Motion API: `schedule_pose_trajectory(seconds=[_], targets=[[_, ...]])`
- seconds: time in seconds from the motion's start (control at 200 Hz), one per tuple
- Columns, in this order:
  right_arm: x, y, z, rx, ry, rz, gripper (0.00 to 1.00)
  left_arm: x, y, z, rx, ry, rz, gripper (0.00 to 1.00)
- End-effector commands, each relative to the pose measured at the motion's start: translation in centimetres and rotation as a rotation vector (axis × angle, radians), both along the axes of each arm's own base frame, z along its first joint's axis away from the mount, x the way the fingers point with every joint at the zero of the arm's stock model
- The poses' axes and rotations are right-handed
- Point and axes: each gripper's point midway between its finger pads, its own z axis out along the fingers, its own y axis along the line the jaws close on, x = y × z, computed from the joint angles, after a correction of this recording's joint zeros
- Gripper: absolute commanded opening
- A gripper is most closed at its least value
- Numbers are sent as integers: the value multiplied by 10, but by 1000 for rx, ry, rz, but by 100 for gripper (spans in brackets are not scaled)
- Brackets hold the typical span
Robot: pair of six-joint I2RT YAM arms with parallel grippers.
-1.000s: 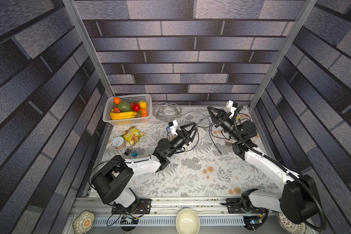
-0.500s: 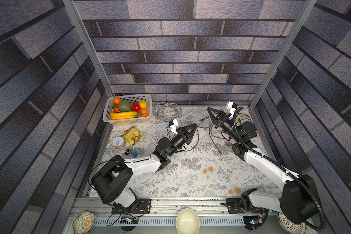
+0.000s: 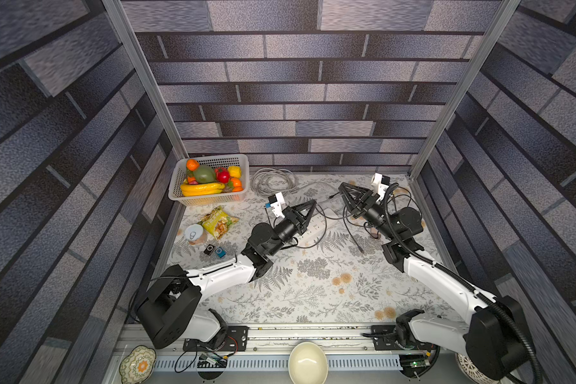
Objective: Charge mp3
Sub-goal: Pick up the charging cable from the center of the board.
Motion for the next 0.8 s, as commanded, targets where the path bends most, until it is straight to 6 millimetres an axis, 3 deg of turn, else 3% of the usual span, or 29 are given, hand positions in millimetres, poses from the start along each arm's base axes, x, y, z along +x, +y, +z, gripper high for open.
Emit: schedule_pose_trajectory(seconds=[0.0,0.16,0.321,0.531,0.797], targets=[[-11,10,-7,-7,-6,24,49,0,1,3,68,-45,22,0],[-20,31,-23,-31,42,65,51,4,-5,0,89,-53,22,0],[-22,51,-43,-54,97,106,43,6,-10,-3,96,-55,22,0],[-21,59,-61,-79,137,106,34,5,-16,-2,108,-67,18,0],[-15,58,-65,-90,147,77,17,1,-21,-8,110,-62,12,0]])
